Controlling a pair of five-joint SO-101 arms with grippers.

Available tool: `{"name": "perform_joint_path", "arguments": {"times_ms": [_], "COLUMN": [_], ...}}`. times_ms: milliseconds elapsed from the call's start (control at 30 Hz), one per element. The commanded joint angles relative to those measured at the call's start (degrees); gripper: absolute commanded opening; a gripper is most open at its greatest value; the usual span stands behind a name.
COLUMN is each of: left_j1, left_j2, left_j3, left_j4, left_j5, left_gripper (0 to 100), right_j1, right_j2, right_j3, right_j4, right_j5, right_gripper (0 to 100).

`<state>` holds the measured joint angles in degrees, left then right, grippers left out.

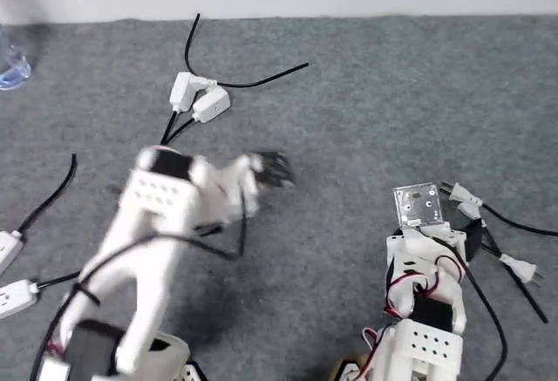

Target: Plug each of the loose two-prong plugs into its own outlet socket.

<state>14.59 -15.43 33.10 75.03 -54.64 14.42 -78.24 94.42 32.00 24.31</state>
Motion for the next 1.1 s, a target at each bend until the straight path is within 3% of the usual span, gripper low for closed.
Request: {"name": "perform_joint_path", "arguments": {"times_ms": [0, 167, 300, 400, 533, 667, 833, 1067], "left_j1": [6.42, 9.58, 9.76, 10.02, 10.64, 11.52, 12.57, 22.07], "left_j2": [-7.91, -8.09, -2.02, 4.13, 6.07, 4.57, -2.64, -19.34], "left_j3": [7.69, 20.00, 23.34, 22.37, 20.00, 20.26, 21.49, 33.54], "left_j4": [-14.51, -32.09, -39.82, -40.44, -39.30, -37.63, -33.85, -30.33], "left_j5": [6.07, 2.37, -2.46, -6.86, -6.68, -5.54, -2.11, 3.60], "left_gripper": [1, 1, 1, 1, 2, 11, 13, 13], "right_j1": [0.84, 0.84, 0.84, 0.84, 0.84, 0.84, 0.75, 0.75], "right_j2": [-0.57, -0.57, -0.57, -0.57, -0.04, -0.04, -0.04, -0.04], "right_j3": [-0.97, -0.97, -0.97, -0.97, -0.97, -0.97, -0.97, -0.97], "right_j4": [-1.19, -1.27, -1.27, -1.36, -2.42, -2.42, -2.42, -2.24], "right_j5": [-0.79, -0.79, -0.79, -0.79, -0.79, -0.79, -0.79, -0.70], "right_gripper": [38.3, 38.3, 38.3, 38.3, 38.3, 38.3, 38.3, 38.3]}}
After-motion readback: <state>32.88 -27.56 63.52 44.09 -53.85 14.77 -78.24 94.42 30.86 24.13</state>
